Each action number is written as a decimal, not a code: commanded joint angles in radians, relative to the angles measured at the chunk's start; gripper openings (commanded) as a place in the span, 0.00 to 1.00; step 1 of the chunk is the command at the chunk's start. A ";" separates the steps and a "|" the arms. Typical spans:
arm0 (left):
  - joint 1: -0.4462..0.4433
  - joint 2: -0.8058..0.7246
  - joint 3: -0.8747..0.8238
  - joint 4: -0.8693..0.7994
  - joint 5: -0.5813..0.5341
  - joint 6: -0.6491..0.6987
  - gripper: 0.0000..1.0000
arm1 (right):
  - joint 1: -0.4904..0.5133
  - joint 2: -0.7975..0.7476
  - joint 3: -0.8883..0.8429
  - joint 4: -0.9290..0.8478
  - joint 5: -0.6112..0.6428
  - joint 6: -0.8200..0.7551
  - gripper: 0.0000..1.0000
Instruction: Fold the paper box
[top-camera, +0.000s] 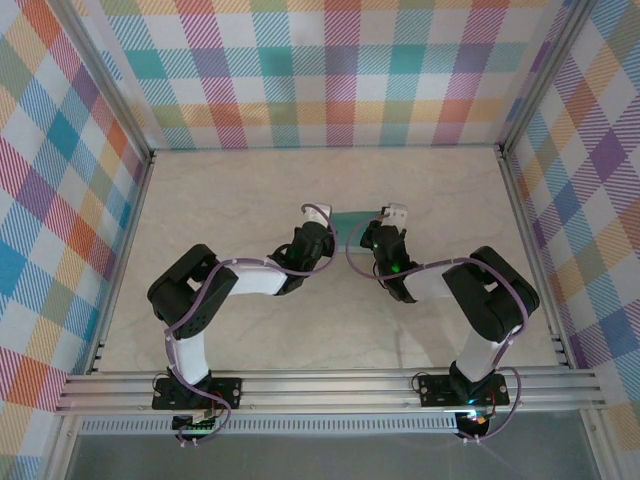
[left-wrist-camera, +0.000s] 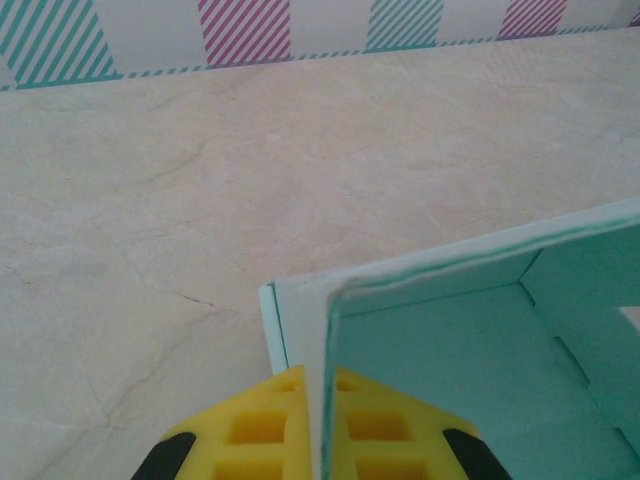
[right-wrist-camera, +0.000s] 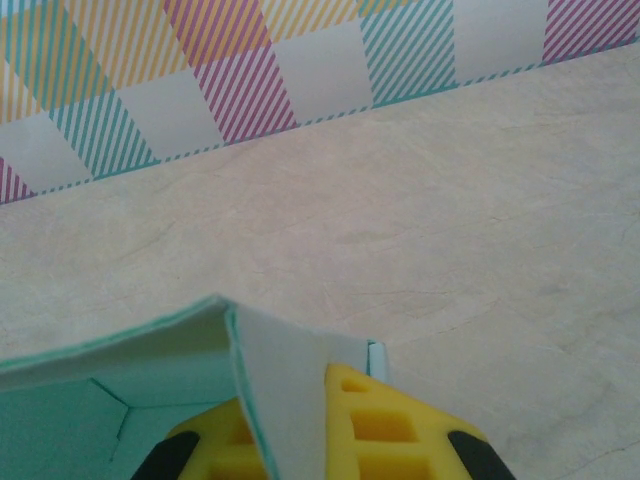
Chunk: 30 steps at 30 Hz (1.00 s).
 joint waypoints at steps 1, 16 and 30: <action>-0.049 0.039 -0.038 -0.056 0.055 0.007 0.00 | 0.018 0.031 -0.015 0.044 -0.112 -0.010 0.04; -0.054 0.066 -0.057 -0.022 0.035 0.001 0.00 | 0.015 0.043 -0.078 0.146 -0.147 -0.033 0.10; -0.054 0.061 -0.023 -0.084 0.007 0.001 0.00 | 0.015 -0.105 -0.164 0.093 -0.179 -0.094 0.84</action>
